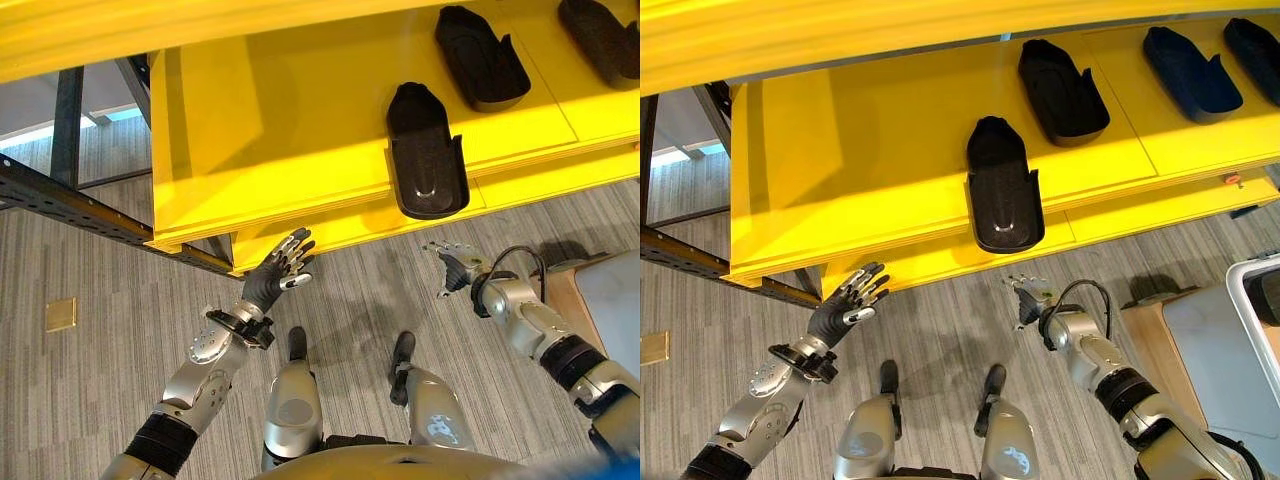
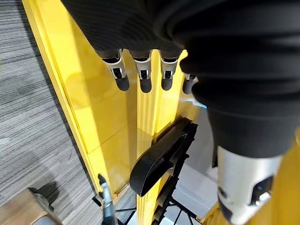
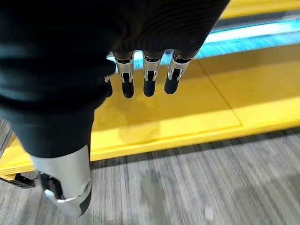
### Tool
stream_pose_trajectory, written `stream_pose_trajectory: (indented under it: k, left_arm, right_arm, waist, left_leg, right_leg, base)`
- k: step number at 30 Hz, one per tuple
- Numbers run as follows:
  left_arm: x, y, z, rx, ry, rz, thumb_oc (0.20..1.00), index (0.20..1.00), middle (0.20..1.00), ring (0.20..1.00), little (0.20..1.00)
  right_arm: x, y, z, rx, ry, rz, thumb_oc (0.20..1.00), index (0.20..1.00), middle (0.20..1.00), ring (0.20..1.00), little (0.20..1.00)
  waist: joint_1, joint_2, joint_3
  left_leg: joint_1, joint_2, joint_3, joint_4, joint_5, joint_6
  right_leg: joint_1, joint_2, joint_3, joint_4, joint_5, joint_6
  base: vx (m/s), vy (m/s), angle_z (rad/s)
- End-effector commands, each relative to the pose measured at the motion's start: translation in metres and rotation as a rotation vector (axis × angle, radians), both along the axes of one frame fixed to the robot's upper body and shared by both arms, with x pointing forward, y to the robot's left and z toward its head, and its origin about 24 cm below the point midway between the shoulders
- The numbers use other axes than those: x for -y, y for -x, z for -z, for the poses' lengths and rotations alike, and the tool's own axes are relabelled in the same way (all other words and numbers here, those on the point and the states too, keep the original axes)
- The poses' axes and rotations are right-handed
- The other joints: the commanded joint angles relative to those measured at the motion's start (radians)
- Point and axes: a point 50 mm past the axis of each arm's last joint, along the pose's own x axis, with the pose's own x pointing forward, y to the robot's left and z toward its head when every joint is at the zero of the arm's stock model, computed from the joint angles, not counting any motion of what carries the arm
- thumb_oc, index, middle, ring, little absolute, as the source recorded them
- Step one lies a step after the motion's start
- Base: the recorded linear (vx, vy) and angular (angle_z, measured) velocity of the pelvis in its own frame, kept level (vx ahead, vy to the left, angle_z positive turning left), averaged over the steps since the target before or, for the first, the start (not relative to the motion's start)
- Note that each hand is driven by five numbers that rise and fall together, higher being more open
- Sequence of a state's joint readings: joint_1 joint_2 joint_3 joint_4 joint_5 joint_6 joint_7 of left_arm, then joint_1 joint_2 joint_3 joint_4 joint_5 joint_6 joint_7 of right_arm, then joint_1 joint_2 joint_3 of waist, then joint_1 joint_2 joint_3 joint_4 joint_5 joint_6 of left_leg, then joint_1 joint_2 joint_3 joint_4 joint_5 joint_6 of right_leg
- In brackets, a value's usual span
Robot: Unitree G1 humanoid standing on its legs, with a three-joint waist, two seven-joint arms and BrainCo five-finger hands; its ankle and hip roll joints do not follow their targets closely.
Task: Move parts from the plastic box to the shelf.
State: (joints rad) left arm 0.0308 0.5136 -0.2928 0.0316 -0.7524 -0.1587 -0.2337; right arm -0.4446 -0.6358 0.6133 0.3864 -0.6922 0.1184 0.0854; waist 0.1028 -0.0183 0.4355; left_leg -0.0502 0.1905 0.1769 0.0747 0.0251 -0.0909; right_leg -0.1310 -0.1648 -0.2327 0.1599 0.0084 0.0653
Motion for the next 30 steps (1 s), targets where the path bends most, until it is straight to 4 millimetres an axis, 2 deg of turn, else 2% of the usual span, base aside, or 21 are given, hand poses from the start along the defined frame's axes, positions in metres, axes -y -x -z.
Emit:
stream_pose_trajectory:
  k: [1,10,20,30]
  left_arm:
    - [0.006,0.003,-0.019,0.098,0.000,0.042,1.000,1.000,1.000,1.000,1.000]
    - [0.005,0.003,-0.017,0.080,-0.007,0.055,1.000,1.000,1.000,1.000,1.000]
    - [0.005,0.002,-0.017,0.064,-0.029,0.080,1.000,1.000,1.000,1.000,1.000]
    - [0.010,0.002,-0.014,0.048,-0.050,0.106,1.000,1.000,1.000,1.000,1.000]
  right_arm:
    - [-0.010,-0.013,-0.030,0.092,0.026,-0.052,1.000,1.000,1.000,1.000,1.000]
    - [-0.009,-0.022,-0.046,0.048,0.060,-0.067,1.000,1.000,1.000,1.000,1.000]
    - [-0.004,-0.034,-0.057,-0.171,0.062,-0.044,1.000,1.000,1.000,1.000,1.000]
    - [0.008,-0.048,-0.069,-0.310,0.067,0.032,1.000,1.000,1.000,1.000,1.000]
  waist:
    - [0.019,-0.032,-0.023]
    - [0.028,-0.036,-0.031]
    - [0.056,-0.051,-0.035]
    - [0.084,-0.061,-0.039]
  left_leg:
    - [-0.023,0.049,0.014,0.149,-0.085,-0.003]
    - [-0.014,0.051,0.013,0.152,-0.085,-0.005]
    - [-0.006,0.057,0.009,0.152,-0.079,-0.012]
    - [0.000,0.060,0.006,0.149,-0.072,-0.017]
  right_leg:
    - [0.048,-0.078,-0.007,0.020,-0.017,0.092]
    - [0.054,-0.080,-0.013,0.029,-0.020,0.091]
    - [0.065,-0.082,-0.033,0.036,-0.024,0.090]
    - [0.077,-0.080,-0.049,0.041,-0.027,0.086]
  base:
    - [0.00,0.000,0.00]
    - [0.00,-0.001,0.00]
    - [0.01,-0.007,0.02]
    - [0.01,-0.009,0.03]
